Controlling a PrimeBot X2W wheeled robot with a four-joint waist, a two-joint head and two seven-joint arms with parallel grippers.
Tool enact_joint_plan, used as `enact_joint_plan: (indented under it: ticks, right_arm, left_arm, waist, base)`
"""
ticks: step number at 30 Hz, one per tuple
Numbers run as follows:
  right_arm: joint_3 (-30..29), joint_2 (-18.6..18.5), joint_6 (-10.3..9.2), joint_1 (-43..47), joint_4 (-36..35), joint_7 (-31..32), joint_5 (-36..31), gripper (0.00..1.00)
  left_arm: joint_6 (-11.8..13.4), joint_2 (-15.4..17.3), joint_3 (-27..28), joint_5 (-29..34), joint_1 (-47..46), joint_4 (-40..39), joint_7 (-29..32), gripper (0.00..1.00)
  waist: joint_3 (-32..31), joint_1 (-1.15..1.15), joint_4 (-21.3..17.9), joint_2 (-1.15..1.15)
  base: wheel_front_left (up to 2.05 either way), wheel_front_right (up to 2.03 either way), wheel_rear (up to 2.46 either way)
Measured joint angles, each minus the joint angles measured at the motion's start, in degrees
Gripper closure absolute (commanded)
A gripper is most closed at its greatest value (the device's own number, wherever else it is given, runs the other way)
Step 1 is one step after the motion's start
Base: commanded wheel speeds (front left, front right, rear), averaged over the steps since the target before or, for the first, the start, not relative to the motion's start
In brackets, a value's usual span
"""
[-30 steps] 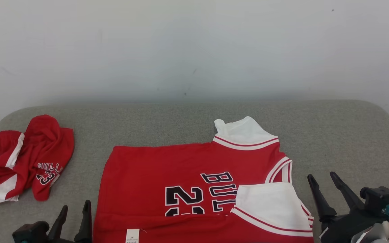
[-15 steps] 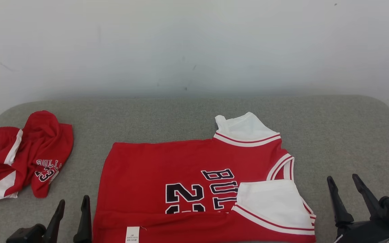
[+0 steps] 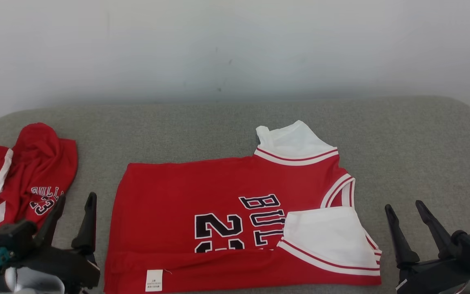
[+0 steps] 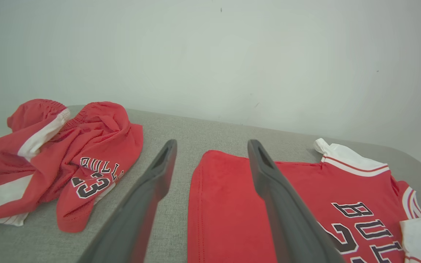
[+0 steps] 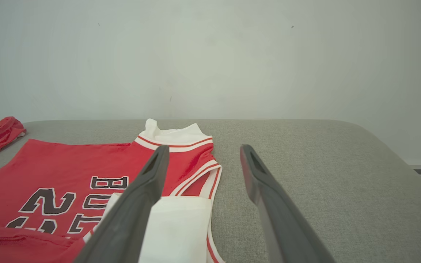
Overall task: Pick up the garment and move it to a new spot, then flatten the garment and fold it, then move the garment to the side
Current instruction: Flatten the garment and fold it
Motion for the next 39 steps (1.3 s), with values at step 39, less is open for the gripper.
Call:
enact_joint_plan:
  ticks: [39]
  right_arm:
    - [-0.30,-1.46,0.04,-13.03,-4.15,4.44,-0.40,0.00]
  left_arm:
    - [-6.95,7.44,-1.13,-11.22,-31.50,24.65,30.44,0.00]
  waist:
    - [20.56,0.00,-11.86,0.01]
  base:
    - [0.00,0.00,0.00]
